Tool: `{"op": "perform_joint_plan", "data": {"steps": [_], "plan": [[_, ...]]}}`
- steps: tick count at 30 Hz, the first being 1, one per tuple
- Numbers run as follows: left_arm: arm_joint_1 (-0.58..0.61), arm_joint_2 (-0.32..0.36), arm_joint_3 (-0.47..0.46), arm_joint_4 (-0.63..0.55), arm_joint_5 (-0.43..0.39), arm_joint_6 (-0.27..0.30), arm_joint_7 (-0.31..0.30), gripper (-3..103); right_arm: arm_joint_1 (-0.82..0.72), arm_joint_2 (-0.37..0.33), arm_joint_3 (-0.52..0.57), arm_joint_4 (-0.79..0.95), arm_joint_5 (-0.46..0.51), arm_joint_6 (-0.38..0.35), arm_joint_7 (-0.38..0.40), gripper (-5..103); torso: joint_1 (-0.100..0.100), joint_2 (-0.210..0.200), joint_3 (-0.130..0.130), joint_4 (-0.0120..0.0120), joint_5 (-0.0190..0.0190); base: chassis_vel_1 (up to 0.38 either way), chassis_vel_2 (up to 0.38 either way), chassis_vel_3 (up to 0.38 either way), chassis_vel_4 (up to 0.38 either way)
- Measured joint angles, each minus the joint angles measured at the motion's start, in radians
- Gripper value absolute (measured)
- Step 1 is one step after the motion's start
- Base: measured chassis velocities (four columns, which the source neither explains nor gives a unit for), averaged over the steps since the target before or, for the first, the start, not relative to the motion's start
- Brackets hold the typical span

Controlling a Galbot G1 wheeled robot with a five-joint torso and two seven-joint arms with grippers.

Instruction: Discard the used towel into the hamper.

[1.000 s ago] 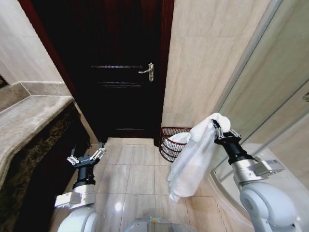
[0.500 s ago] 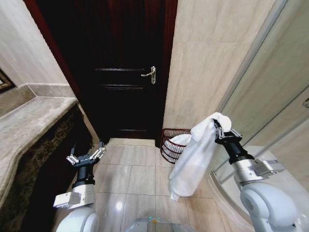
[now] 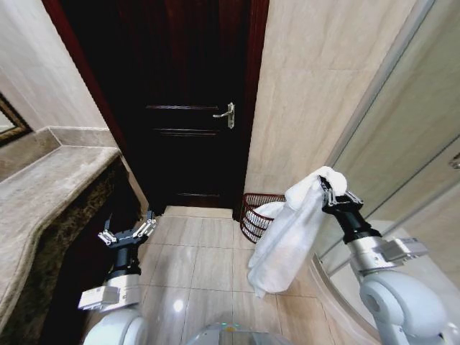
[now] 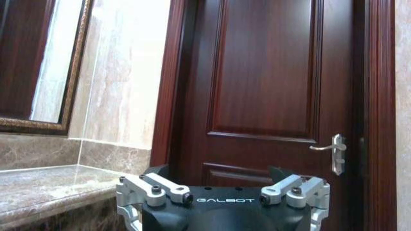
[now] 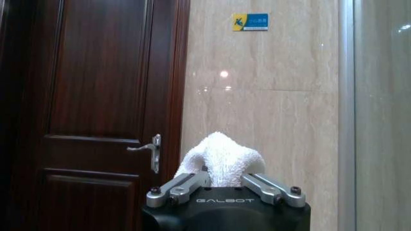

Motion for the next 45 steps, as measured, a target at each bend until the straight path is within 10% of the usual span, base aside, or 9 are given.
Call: {"op": "perform_joint_plan", "data": {"steps": [23, 45], "plan": [[0.008, -0.009, 0.004, -0.006, 0.019, -0.035, 0.012, 100, -0.001, 0.001, 0.034, 0.0, 0.029, 0.006, -0.004, 3, 0.045, 0.102, 0.057, 0.0, -0.0001, 0.0, 0.0, 0.0, 0.0], [0.024, -0.019, 0.004, -0.013, 0.027, -0.054, 0.037, 100, 0.039, -0.001, 0.028, 0.0, 0.044, 0.01, -0.001, 3, 0.043, 0.098, 0.055, 0.0, 0.0, -0.014, 0.014, 0.013, -0.012]]}}
